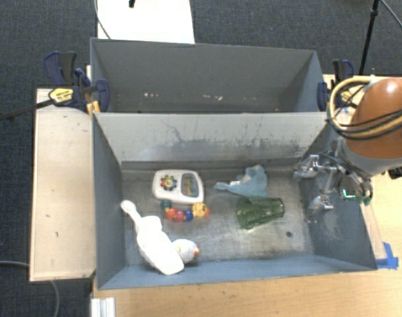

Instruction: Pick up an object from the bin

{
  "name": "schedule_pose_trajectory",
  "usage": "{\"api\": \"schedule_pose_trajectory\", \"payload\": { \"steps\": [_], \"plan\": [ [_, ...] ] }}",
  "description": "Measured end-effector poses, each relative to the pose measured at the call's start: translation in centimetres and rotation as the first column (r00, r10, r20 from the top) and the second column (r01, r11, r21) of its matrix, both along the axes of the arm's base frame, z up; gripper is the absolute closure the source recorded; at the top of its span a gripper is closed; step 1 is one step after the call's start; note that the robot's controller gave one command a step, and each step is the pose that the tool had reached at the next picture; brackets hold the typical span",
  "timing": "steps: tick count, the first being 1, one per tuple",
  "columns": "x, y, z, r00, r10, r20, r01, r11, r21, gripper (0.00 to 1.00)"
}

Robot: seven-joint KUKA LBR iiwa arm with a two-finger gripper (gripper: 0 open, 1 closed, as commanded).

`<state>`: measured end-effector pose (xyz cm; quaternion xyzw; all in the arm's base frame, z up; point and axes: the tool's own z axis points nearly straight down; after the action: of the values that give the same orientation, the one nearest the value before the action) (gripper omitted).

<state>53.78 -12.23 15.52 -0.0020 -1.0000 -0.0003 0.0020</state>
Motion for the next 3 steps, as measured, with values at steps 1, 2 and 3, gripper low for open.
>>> {"api": "schedule_pose_trajectory", "payload": {
  "steps": [1,2,3],
  "plan": [
    [0.2,0.0,0.4,1.0,0.004,0.007,-0.004,1.0,-0.001,0.0],
    [0.9,4.0,-3.7,0.974,0.225,0.014,-0.225,0.974,-0.007,0.0],
    [-0.3,8.3,-5.4,0.944,0.331,0.003,-0.331,0.944,0.001,0.0]
  ]
}}
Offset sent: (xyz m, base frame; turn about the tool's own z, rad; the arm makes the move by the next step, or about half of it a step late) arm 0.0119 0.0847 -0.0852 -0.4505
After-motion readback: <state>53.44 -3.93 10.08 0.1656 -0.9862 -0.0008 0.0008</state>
